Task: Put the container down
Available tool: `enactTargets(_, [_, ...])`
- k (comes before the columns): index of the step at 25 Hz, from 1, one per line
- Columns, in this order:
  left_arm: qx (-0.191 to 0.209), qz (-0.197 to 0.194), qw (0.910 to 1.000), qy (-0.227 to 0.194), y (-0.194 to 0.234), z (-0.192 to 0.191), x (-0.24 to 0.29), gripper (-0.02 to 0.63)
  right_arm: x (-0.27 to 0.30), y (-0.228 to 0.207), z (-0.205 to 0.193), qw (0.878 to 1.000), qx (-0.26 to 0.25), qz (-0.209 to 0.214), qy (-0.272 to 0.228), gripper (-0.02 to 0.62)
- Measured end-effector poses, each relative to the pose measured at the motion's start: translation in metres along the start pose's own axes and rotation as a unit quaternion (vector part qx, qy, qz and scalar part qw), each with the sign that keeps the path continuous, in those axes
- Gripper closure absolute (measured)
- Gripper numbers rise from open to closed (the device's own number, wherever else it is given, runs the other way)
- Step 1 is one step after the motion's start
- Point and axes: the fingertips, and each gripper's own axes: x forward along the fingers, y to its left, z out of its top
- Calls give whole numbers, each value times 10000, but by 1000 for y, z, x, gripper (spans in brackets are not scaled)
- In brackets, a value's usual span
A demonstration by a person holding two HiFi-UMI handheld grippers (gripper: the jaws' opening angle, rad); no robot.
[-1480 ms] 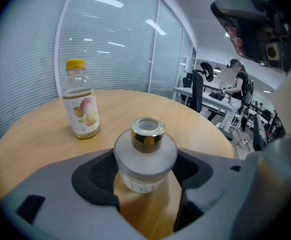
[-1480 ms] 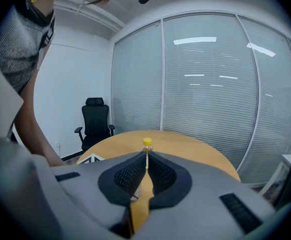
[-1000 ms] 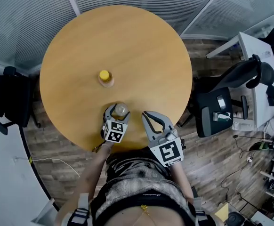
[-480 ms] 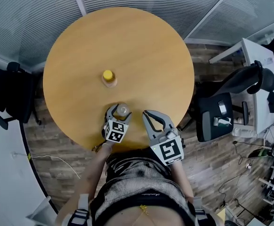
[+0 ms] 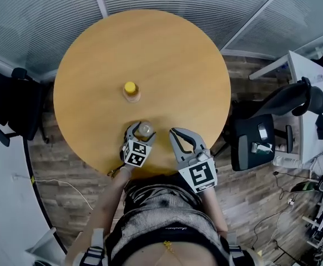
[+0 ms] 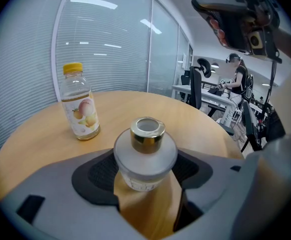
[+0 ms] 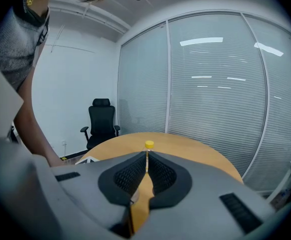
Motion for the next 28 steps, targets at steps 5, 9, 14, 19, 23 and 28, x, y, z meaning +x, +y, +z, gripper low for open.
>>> enactTargets(5, [-3, 8, 10000, -14, -1, 0, 1, 282, 0, 0, 0, 10000, 83, 47, -4, 572])
enactTargets(9, [-5, 12, 10000, -18, -1, 0, 0, 282, -1, -1, 1, 10000, 24, 72, -17, 572])
enactTargets(14, [4, 20, 10000, -38, 0, 0, -1, 282, -2, -6, 4, 9996, 254, 89, -109, 572])
enactTargets(19, [-24, 12, 10000, 35, -1, 0, 1, 282, -1, -7, 3, 9996, 245, 106, -87, 572])
enactTargets(23, [-13, 38, 9999, 104, 0, -1, 0, 282, 0, -5, 1, 9997, 176, 159, -55, 572])
enactTargets(28, [64, 137, 9998, 85, 0, 1, -7, 281, -2, -9, -1, 9996, 212, 176, -39, 572])
